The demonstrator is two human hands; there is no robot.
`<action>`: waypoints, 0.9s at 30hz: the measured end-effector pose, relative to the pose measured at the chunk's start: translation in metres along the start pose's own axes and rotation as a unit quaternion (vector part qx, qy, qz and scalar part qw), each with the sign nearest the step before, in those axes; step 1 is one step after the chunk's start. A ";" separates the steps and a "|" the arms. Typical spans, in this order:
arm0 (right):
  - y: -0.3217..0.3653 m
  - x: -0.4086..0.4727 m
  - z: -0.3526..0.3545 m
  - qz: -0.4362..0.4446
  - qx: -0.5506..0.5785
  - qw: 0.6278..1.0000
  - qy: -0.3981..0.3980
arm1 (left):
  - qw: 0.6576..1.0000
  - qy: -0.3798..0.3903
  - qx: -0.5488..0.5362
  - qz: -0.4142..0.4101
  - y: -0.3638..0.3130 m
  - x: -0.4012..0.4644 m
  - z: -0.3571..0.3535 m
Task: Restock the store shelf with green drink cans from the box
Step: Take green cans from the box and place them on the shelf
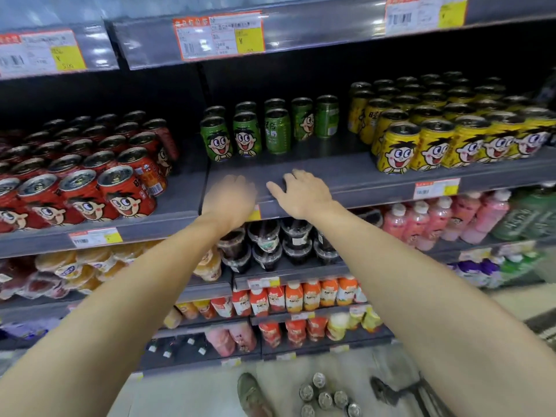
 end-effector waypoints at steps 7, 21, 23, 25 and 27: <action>-0.002 -0.006 -0.003 -0.012 -0.047 0.997 0.059 | 0.995 0.058 0.075 0.019 -0.010 -0.015 0.015; -0.021 -0.123 0.026 -0.071 -0.053 0.996 0.022 | 0.959 0.030 0.219 -0.178 -0.083 -0.093 0.044; -0.027 -0.148 0.033 -0.101 -0.066 0.992 0.019 | 0.963 0.021 0.190 -0.192 -0.093 -0.111 0.057; -0.031 -0.175 0.044 -0.127 -0.067 0.990 0.011 | 0.961 -0.003 0.176 -0.215 -0.105 -0.130 0.071; -0.032 -0.206 0.055 -0.148 -0.058 0.987 -0.002 | 0.958 -0.023 0.164 -0.235 -0.115 -0.148 0.086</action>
Point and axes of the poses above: each hand's wrist, its own x-axis towards the middle knuckle, its own z-axis out of the back of the hand, y = z × x, the point moved 10 cm from there along x, towards the middle knuckle, and after that the axes turned 14 degrees about x, right-handed, at the moved point
